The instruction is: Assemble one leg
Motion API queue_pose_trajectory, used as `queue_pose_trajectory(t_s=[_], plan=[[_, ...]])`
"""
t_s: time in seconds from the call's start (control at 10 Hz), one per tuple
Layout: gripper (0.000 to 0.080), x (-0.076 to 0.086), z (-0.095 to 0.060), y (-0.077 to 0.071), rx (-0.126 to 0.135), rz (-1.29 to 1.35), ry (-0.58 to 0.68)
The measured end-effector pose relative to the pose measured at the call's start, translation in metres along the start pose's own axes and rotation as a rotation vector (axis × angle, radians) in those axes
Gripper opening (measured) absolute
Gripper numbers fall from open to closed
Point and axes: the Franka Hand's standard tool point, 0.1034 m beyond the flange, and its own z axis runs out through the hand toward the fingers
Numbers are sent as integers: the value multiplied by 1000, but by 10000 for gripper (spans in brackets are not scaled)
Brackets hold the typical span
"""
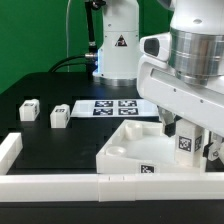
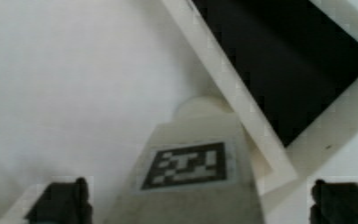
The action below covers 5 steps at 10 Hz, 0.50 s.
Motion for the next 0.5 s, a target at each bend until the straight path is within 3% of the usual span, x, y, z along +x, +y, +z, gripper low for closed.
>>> queue_pose_trajectory(t_s=[0.5], plan=[[649, 0, 0, 0, 0, 0, 0]])
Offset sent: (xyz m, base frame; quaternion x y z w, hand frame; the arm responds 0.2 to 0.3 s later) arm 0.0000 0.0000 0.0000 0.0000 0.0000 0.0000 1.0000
